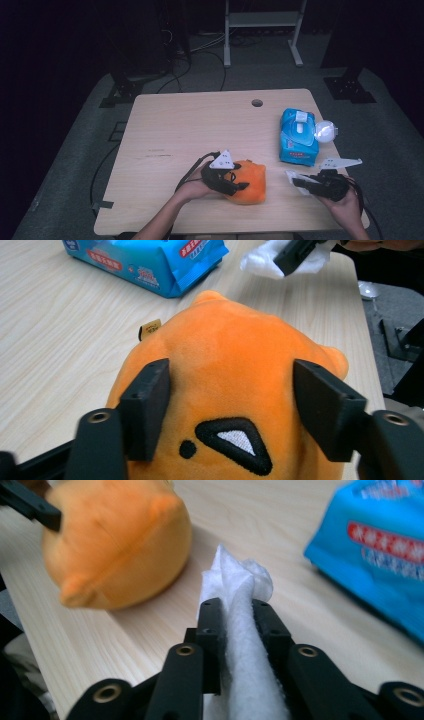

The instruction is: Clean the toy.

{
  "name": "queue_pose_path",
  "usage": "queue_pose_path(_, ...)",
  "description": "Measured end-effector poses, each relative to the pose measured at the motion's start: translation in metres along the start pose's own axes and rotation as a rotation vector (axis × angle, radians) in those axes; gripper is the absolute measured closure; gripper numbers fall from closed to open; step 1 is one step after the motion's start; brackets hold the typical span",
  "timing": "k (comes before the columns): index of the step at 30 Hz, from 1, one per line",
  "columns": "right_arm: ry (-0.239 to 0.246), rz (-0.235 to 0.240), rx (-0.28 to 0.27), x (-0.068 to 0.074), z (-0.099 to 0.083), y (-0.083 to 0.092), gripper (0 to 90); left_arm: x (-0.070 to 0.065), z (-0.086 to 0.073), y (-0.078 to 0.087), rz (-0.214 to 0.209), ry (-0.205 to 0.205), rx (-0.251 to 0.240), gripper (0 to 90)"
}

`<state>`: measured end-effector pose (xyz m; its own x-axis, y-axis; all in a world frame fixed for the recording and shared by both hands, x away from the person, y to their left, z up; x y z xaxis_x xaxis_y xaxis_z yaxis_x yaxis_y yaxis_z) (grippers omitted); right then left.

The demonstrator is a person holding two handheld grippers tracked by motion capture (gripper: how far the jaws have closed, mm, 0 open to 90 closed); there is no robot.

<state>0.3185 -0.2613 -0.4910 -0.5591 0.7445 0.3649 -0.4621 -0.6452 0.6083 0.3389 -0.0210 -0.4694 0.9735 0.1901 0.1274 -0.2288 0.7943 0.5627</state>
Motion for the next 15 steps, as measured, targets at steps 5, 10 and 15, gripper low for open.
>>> queue_pose_path(5,-0.005,-0.029,0.035,-0.007,-0.006,-0.007,61.8,-0.001,0.000,0.001,0.019,-0.017,0.006,41.9)
queue_pose_path(10,-0.004,-0.039,0.049,-0.008,-0.009,-0.011,53.0,0.001,0.002,0.002,0.026,-0.008,-0.010,44.0)
queue_pose_path(15,-0.006,-0.044,0.044,-0.008,-0.008,-0.011,50.5,0.001,0.005,0.003,0.040,-0.013,-0.020,47.6)
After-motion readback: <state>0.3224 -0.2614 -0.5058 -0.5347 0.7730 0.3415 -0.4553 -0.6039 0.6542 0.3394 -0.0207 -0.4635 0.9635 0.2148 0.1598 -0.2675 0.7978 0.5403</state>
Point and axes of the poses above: each handheld gripper's, and its own axes: y roughly backward along the jaws, z roughly out of its top, x roughly to its left, the point moved 8 cm from there along -y, roughly forward along the jaws, and after that the axes turned 10 degrees about -y, right-handed, at the moved point
